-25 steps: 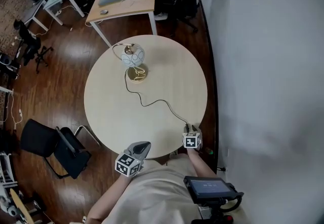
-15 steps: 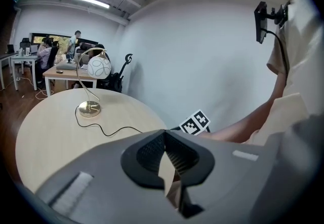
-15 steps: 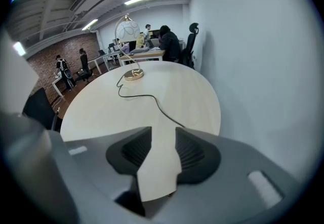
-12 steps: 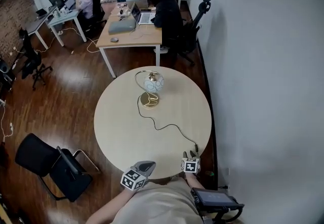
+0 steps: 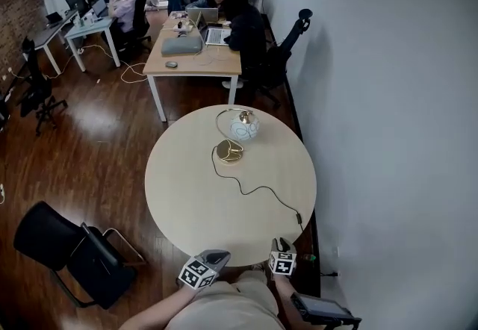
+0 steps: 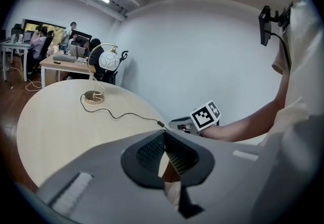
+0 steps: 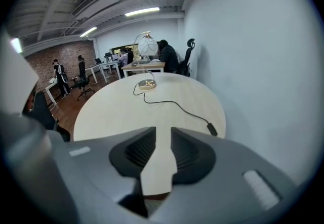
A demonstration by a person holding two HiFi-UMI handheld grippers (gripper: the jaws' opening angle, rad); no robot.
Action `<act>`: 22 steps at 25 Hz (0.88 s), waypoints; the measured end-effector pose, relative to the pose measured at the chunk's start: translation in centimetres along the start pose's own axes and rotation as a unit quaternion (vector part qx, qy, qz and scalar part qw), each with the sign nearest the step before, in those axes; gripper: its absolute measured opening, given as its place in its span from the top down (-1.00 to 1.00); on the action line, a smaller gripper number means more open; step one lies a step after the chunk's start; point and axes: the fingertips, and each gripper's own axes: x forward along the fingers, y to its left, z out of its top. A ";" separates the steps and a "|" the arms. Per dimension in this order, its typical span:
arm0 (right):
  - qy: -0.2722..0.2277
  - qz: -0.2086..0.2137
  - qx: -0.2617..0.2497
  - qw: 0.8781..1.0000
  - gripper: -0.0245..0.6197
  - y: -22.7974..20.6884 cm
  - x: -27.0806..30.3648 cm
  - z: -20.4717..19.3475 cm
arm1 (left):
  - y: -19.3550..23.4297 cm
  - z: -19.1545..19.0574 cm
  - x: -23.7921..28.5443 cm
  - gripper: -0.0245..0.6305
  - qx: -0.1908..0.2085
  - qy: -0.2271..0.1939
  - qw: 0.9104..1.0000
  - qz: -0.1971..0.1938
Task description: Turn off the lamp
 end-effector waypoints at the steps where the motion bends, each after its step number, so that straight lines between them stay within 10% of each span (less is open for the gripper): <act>1: -0.003 -0.001 0.005 1.000 0.63 0.8 -0.6 -0.6 | 0.2 -0.7 -0.3 0.97 0.003 0.007 1.000 -0.007; 22: -0.092 -0.041 0.128 0.987 0.69 -2.5 -12.5 -7.0 | -5.8 -2.1 1.2 0.97 0.084 0.089 0.990 -0.073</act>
